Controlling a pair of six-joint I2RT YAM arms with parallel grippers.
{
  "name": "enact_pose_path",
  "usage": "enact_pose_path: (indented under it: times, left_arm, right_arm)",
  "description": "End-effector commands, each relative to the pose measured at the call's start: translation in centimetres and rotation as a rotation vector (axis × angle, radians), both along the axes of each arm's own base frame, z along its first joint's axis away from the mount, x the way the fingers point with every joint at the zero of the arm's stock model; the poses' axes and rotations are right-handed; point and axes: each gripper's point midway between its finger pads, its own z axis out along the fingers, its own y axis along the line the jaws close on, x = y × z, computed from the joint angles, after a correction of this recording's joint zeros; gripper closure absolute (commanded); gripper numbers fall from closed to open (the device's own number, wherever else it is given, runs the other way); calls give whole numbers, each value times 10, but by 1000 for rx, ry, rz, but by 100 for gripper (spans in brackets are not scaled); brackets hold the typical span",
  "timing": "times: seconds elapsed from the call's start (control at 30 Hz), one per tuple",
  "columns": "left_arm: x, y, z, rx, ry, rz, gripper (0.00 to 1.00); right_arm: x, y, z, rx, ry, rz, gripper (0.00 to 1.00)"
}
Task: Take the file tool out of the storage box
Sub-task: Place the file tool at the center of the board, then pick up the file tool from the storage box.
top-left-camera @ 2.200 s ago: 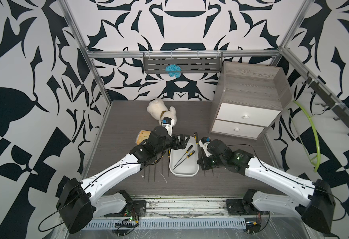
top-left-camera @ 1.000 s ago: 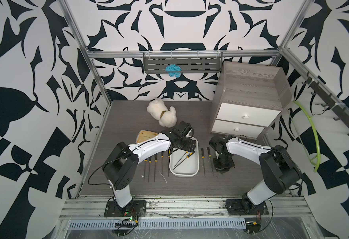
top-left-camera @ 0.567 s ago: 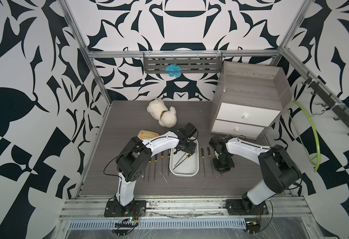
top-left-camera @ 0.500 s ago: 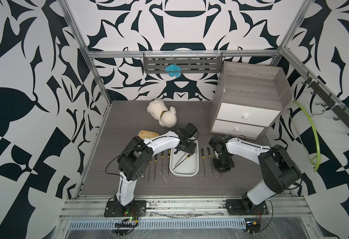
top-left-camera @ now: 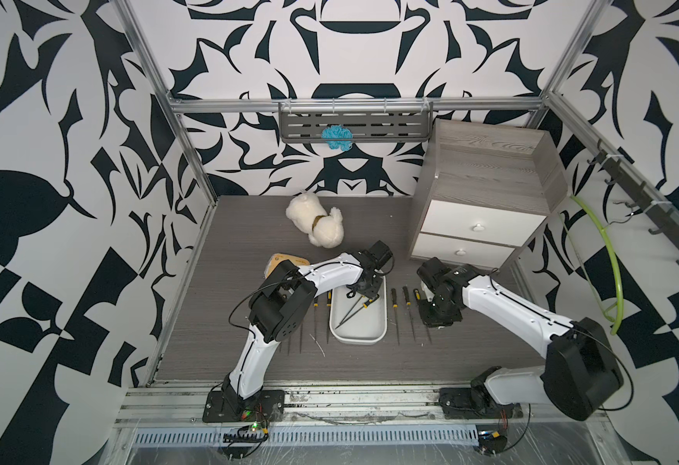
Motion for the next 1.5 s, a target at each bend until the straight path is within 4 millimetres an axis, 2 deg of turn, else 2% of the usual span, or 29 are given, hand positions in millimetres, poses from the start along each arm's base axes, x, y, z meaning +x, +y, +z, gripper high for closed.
enact_pose_path:
  times: [0.0,0.07,0.13,0.17,0.2,0.37,0.53,0.7,0.83,0.93,1.03,1.1,1.33,1.47]
  left_arm:
    - [-7,7,-13,51,33,8,59]
    - [-8,4,-9,29,37,16,75]
    - [-9,0,-2,-10,32,20,83]
    - [-9,-1,2,-25,30,26,94]
    - [-8,-2,6,-43,19,33,97]
    - [-7,0,38,-125,-47,59,100]
    - [-3,11,90,-208,-179,80,100]
    - [-11,26,147,-361,-308,112,100]
    - [-27,41,202,-594,-415,146,100]
    - [-39,50,226,-712,-435,147,100]
    - [-45,56,232,-754,-434,153,100]
    - [-46,57,232,-775,-412,158,100]
    - [-51,61,237,-790,-403,162,100]
    - [-53,64,236,-793,-399,165,100]
  right_arm:
    - [-1,2,3,23,-12,0,79]
    - [-1,2,5,28,-15,0,79]
    - [-1,3,6,36,-21,2,79]
    - [-1,5,8,46,-27,2,79]
    - [0,7,10,58,-33,3,79]
    - [7,24,34,197,-136,-10,79]
    - [18,48,72,356,-284,10,79]
    - [27,100,95,628,-353,97,78]
    - [29,144,106,819,-350,155,69]
    - [26,166,121,876,-399,206,65]
    - [16,188,137,922,-440,278,61]
    - [12,201,141,933,-446,314,60]
    - [13,233,148,970,-473,364,59]
    - [18,242,140,952,-467,366,62]
